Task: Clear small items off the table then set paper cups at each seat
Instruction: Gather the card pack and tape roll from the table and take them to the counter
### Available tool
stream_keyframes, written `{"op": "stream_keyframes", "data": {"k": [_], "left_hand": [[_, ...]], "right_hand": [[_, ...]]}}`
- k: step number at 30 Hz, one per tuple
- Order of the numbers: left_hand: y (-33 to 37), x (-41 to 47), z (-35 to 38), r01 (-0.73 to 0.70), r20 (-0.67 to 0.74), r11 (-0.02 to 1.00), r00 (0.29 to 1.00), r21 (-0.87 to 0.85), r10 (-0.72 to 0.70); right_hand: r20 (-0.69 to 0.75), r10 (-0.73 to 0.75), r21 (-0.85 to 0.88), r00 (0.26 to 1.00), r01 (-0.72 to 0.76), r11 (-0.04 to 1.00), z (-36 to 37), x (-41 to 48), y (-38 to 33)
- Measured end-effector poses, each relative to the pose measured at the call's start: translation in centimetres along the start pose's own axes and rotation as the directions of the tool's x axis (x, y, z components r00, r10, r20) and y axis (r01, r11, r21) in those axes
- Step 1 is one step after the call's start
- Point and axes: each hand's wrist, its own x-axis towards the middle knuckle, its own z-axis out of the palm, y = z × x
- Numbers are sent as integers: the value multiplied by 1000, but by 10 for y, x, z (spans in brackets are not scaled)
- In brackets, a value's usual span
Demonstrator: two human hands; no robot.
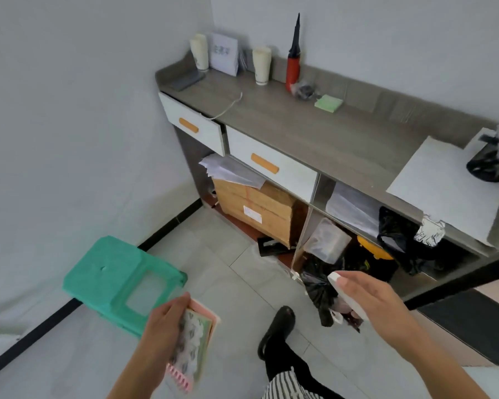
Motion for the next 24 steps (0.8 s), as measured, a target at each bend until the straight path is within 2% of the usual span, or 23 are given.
{"op": "stream_keyframes", "data": {"k": [7, 10, 12, 16, 19, 24], "left_hand": [[135, 100, 58, -155, 80, 983, 986, 103, 147], [197, 131, 77, -243, 121, 964, 966, 105, 230], [228, 147, 92, -234, 171, 971, 960, 46, 223], [278, 183, 116, -228, 247, 974, 944, 2, 220], [307, 220, 136, -239, 311, 971, 924, 22, 220], [355, 289, 166, -235, 355, 968, 915, 87, 190]], "right_hand": [[-72, -74, 47, 995, 77, 996, -16, 134, -85], [-40, -97, 54, 994, 99, 994, -24, 188, -131], [-17, -133, 39, 991, 134, 990, -29, 216, -152], [-37, -142, 115, 989, 146, 983, -39, 258, -189], [-101, -157, 64, 983, 164, 984, -53, 287, -197], [-260, -68, 124, 963, 104, 987, -66, 336, -193]]}}
